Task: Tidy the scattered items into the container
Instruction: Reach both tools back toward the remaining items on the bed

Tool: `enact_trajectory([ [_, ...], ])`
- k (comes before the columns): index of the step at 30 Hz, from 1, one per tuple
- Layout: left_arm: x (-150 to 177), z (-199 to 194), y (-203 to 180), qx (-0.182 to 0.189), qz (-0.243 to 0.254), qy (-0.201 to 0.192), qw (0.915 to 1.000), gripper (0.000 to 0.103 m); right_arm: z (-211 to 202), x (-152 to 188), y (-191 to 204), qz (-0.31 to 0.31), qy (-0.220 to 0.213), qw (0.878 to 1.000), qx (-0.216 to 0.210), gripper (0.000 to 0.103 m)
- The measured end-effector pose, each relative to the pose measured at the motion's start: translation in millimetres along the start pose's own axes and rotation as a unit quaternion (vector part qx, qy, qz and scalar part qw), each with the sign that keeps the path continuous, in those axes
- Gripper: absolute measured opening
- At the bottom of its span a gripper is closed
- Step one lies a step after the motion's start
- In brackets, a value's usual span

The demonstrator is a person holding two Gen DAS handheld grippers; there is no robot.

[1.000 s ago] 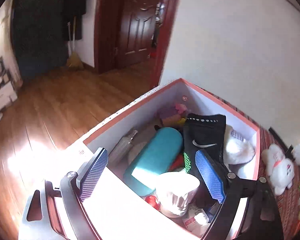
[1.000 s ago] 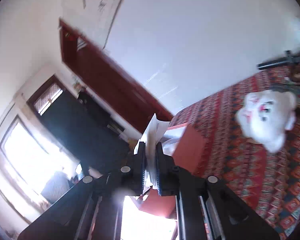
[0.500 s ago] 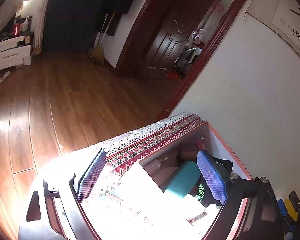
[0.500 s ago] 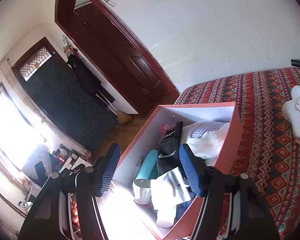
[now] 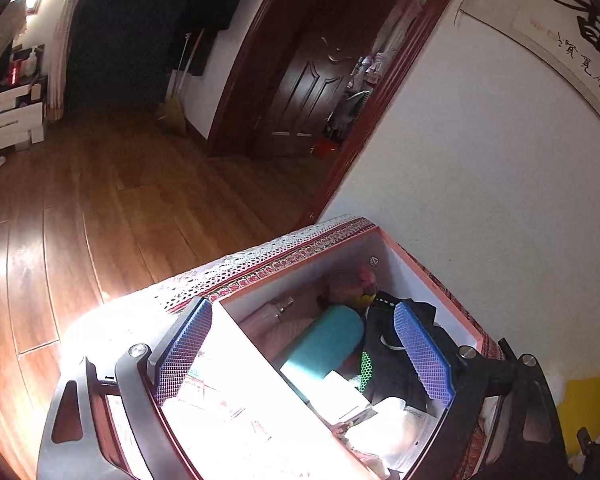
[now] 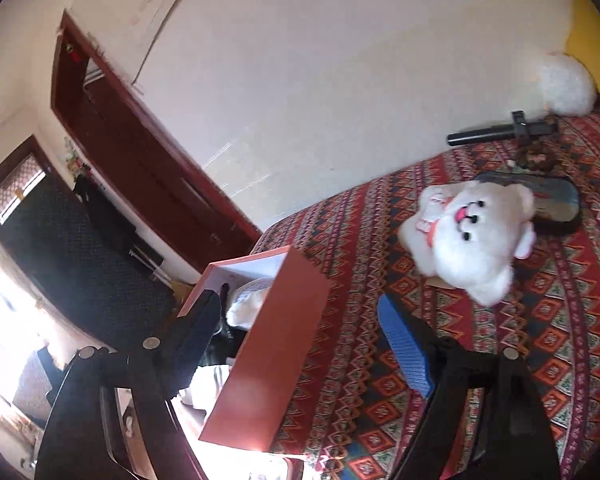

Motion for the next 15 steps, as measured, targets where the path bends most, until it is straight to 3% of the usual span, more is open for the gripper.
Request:
enact_trajectory([
  [8,7.6,7.7,-67.0,0.025,0.048,0.01,0.9985,0.093,-72.5,-45.4,-127.0,0.113,-0.076,0.989,0.057,0.082],
  [15,25.5,13.0,-150.3,0.058,0.111,0.018,0.992,0.093,-146.1,-60.7,-250.2,0.242,-0.164,0.951,0.098,0.082],
])
Point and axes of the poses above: each gripper's, at about its wrist camera, not at the fingertips, and z roughly the way its jaws point, y to its left, x to its underside, the point moved 9 cm from there along z, roughly the way its jaws point, and after that the axes turned 14 degrees about z, right-handed, at the moved point
